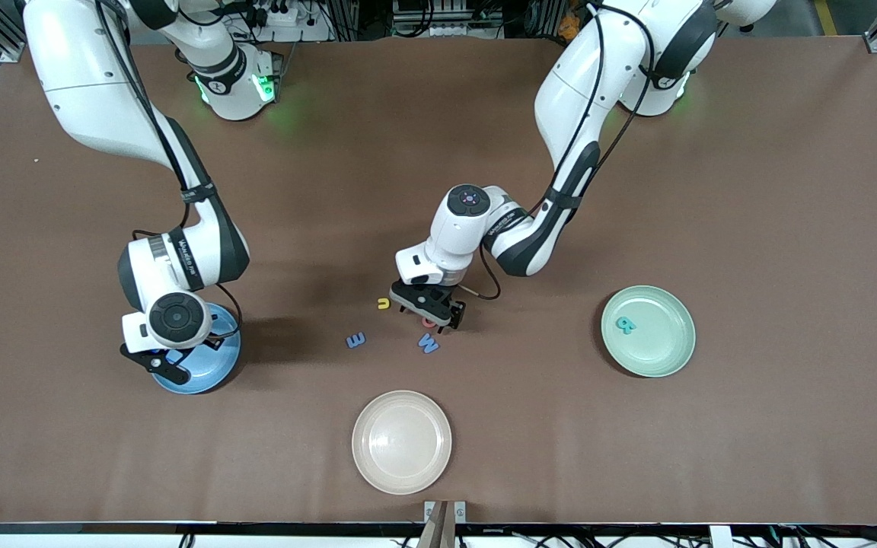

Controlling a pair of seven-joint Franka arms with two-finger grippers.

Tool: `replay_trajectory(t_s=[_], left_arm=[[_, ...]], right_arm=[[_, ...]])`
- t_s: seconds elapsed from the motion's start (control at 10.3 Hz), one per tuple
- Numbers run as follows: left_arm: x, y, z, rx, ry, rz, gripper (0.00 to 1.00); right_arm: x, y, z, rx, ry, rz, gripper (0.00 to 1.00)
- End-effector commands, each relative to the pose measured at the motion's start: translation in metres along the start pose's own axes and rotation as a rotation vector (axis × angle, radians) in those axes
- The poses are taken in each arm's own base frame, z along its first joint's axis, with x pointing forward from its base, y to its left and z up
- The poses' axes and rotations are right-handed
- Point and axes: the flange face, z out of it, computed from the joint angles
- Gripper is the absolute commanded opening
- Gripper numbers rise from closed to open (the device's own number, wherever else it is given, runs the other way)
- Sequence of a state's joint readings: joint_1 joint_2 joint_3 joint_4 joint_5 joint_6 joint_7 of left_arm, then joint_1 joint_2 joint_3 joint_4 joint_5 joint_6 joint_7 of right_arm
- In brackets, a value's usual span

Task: Sort upper and lower case letters into plates
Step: 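Place the blue 6 in the blue plate while the left gripper reaches the Q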

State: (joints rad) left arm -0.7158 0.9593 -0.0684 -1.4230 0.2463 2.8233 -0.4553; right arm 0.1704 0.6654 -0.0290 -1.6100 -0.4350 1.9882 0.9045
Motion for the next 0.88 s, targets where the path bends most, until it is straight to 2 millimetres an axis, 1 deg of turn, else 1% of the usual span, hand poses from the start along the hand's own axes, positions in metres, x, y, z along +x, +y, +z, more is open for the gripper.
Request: replay_trajectory(t_s=[0.0,0.1,0.19,0.29,0.39,0.49,0.58,0.68,0.78], left_arm=[[-0.007,-0.003,0.012,0.019,-0.005,0.023,0.97],[-0.011,-0.005,0.015,0.026,-0.021,0.022,0.82],[-0.017,-0.006,0.017,0.031,-0.038,0.022,0.78],[-0.018,-0.007,0.017,0.04,-0.054,0.02,0.71],[-0.018,-0.006,0.016,0.046,-0.065,0.011,0.62],[-0.02,-0.005,0.016,0.052,-0.077,-0.009,0.6],[-0.023,-0.004,0.018,0.064,-0.096,-0.037,0.52],[-0.025,-0.004,0.019,0.078,-0.118,-0.052,0.5],[-0.027,-0.001,0.019,0.081,-0.127,-0.048,0.5]], right_arm=[[0.008,0.015,0.01,-0.009,-0.014,-0.027,1.0],[0.01,0.018,0.01,-0.012,-0.018,-0.029,1.0],[0.011,0.02,0.006,-0.01,-0.017,-0.025,1.0],[0.016,0.026,0.007,-0.009,-0.02,-0.014,1.0],[0.018,0.03,0.006,0.004,-0.034,-0.001,1.0],[0.018,0.031,-0.001,0.042,-0.06,-0.006,1.0],[0.017,0.035,-0.013,0.079,-0.08,-0.016,1.0],[0.015,0.043,-0.026,0.096,-0.103,-0.049,1.0],[0.017,0.053,-0.033,0.147,-0.141,-0.066,1.0]])
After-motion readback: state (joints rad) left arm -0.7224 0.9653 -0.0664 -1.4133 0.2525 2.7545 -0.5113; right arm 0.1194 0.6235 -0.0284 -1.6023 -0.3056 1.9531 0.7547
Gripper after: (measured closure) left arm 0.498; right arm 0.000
